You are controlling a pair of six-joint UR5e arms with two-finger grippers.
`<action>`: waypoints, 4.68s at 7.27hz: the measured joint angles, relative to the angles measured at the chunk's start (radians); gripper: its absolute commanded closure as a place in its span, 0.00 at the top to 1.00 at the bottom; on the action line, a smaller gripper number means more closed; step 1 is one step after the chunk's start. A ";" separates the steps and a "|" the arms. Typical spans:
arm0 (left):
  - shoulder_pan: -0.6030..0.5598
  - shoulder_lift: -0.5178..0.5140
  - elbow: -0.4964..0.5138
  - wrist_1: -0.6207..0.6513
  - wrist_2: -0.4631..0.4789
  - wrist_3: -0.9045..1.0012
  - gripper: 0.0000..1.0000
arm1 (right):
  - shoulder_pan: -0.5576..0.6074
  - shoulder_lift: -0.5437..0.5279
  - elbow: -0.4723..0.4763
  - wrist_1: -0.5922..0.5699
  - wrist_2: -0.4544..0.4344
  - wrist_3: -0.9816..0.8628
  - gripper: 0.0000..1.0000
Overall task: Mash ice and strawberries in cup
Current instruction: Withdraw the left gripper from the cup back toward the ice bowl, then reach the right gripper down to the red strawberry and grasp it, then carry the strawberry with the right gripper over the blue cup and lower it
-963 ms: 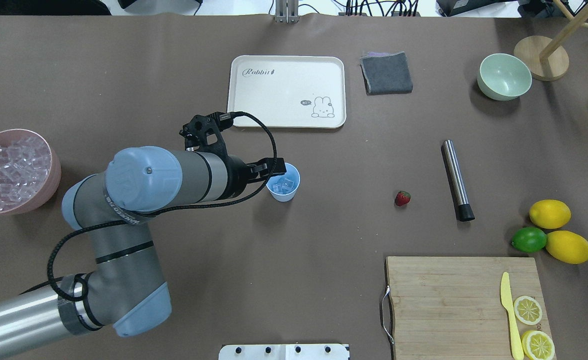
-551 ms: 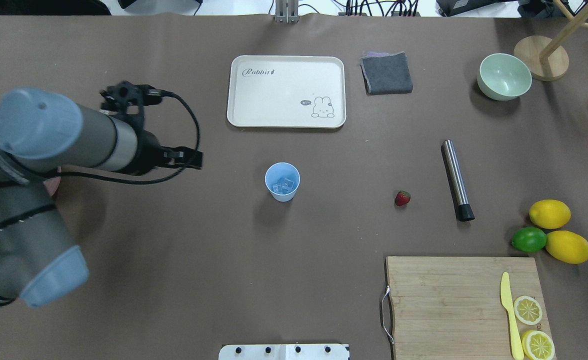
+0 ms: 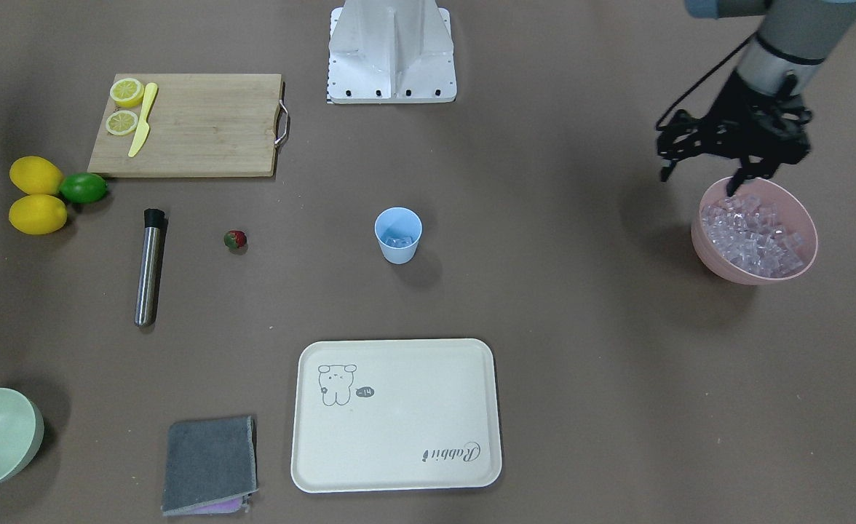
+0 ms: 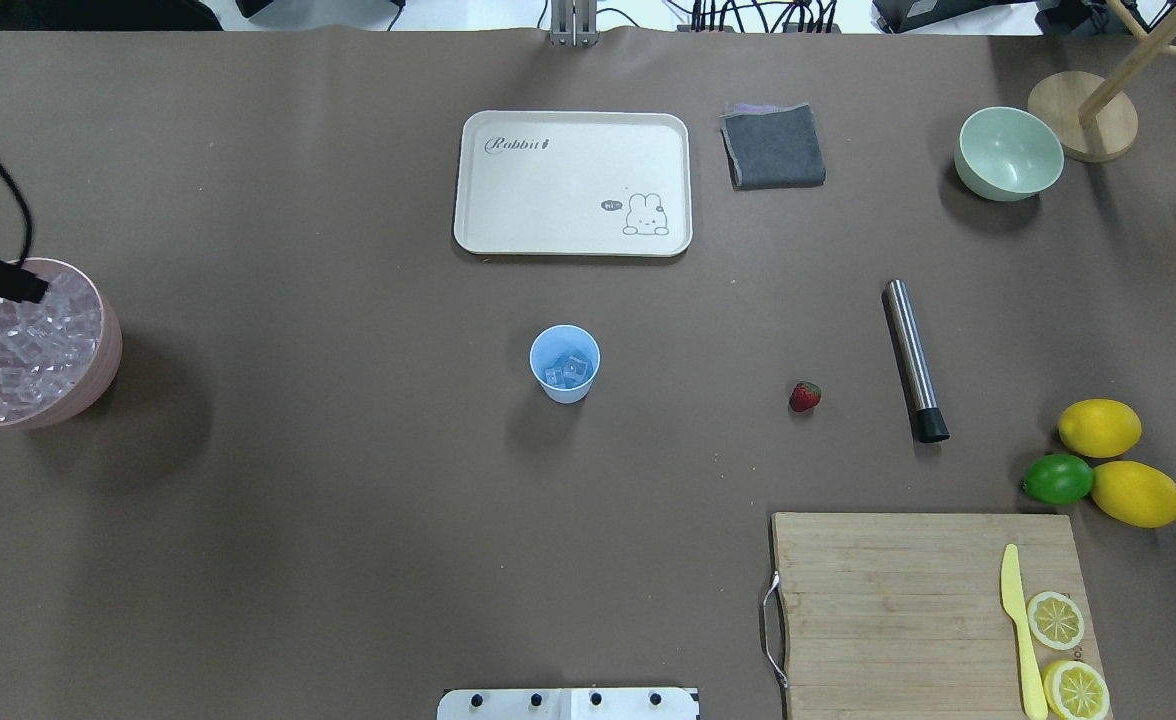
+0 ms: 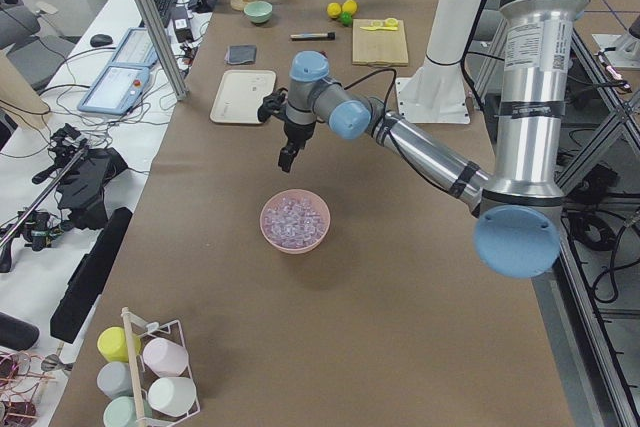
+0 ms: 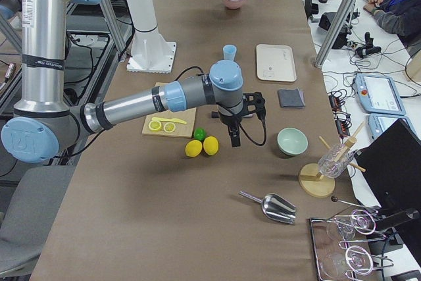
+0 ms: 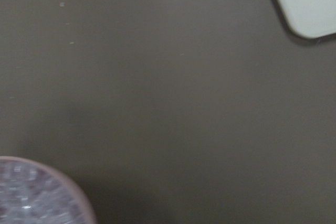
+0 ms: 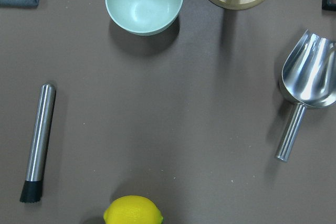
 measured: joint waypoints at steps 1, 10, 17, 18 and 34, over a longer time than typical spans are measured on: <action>-0.117 0.046 0.039 0.002 -0.024 0.173 1.00 | -0.033 0.010 0.022 0.000 -0.004 0.068 1.00; -0.499 0.207 0.332 -0.015 -0.257 0.678 1.00 | -0.739 0.406 -0.027 0.061 -0.383 0.916 1.00; -0.502 0.214 0.325 -0.027 -0.255 0.683 1.00 | -0.892 0.374 -0.200 0.269 -0.503 0.980 0.99; -0.502 0.219 0.325 -0.028 -0.255 0.684 1.00 | -0.899 0.374 -0.211 0.270 -0.505 0.981 0.98; -0.502 0.231 0.320 -0.033 -0.254 0.687 0.99 | -0.992 0.683 -0.167 0.271 -0.709 0.996 0.00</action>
